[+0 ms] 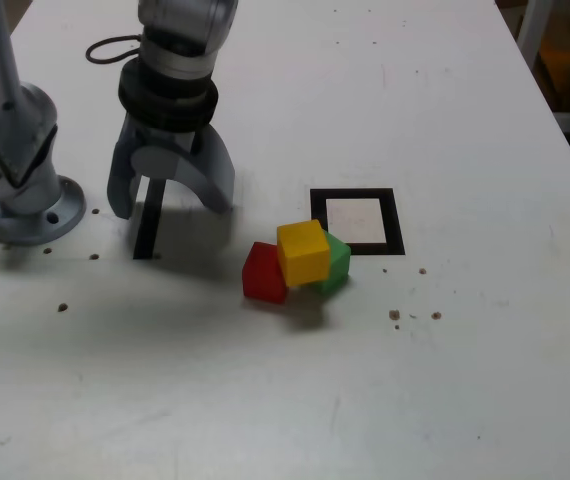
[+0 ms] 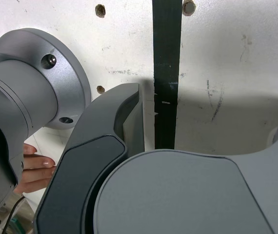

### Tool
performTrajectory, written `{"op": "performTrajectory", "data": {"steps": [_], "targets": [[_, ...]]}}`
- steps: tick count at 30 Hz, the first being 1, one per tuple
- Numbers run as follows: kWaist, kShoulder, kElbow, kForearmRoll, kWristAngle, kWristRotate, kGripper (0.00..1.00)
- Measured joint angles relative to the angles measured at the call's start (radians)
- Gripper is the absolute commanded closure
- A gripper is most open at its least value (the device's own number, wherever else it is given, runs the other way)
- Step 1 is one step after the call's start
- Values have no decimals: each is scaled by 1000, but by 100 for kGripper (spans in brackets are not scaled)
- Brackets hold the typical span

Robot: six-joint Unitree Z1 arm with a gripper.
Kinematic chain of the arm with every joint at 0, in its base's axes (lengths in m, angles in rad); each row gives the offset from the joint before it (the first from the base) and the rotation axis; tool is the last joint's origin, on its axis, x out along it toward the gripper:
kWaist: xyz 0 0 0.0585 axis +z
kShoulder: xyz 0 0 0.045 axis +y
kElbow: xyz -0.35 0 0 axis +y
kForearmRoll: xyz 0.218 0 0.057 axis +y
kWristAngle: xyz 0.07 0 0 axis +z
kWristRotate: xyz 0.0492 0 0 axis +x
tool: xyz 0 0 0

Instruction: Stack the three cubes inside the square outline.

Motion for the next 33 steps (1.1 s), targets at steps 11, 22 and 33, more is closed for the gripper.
{"op": "performTrajectory", "data": {"steps": [11,22,33], "targets": [[-2,0,1,0,2,0,0],[-11,-3,-159,174,60,6,0],[-84,6,-286,216,53,-4,0]]}}
